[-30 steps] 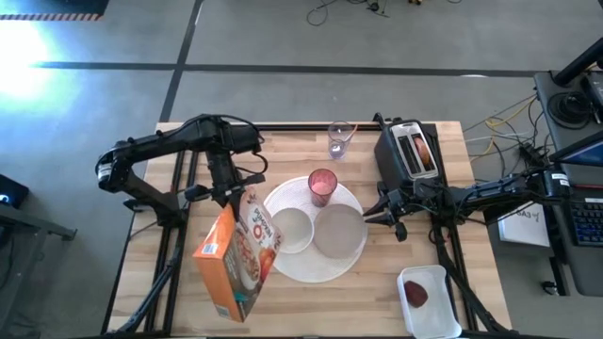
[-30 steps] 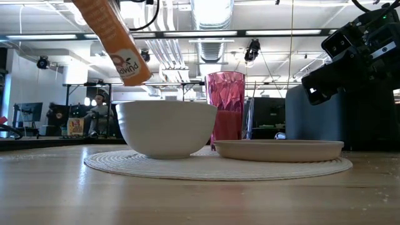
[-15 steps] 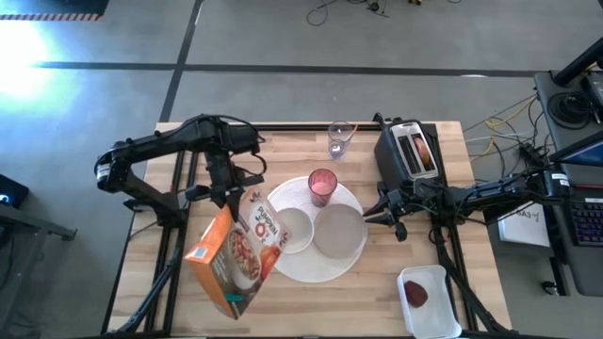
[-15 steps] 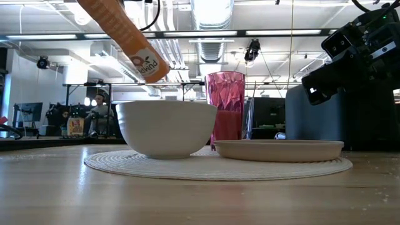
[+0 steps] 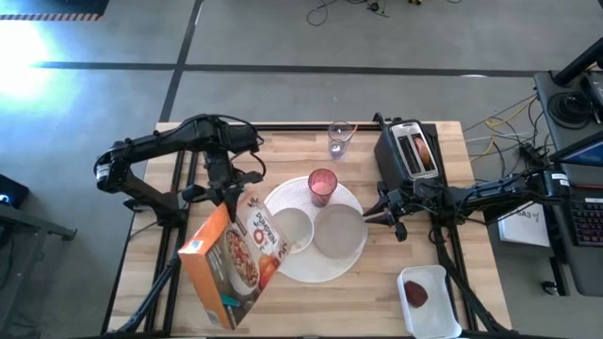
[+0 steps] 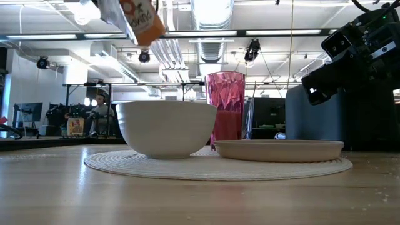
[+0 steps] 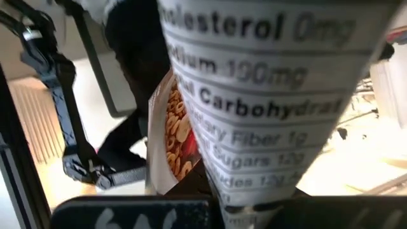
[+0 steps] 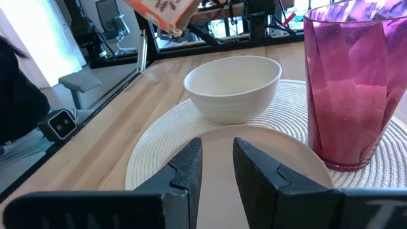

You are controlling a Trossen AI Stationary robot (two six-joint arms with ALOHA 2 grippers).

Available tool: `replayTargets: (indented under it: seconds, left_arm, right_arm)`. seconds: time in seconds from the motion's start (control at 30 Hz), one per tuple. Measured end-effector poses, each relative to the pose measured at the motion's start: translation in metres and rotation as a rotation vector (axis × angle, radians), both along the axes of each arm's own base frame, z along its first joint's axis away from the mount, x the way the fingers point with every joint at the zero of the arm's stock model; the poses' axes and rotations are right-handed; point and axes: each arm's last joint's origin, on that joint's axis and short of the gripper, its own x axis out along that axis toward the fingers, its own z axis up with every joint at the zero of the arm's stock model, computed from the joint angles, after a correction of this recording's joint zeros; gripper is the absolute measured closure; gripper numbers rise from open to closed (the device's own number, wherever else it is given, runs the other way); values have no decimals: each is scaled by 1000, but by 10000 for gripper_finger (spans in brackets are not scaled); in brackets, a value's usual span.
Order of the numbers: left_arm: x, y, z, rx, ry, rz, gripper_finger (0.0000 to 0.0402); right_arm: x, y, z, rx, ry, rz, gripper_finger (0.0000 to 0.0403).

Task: Arrange a breakfast setting
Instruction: Pour the cereal from the cereal box into the white bowl

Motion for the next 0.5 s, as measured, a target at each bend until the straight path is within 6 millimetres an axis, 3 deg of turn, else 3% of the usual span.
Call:
replayTargets:
  seconds: [0.5]
  left_arm:
    - [2,8,-3,-3,52,40,401]
  right_arm:
    - [0,0,0,0,0,0,323]
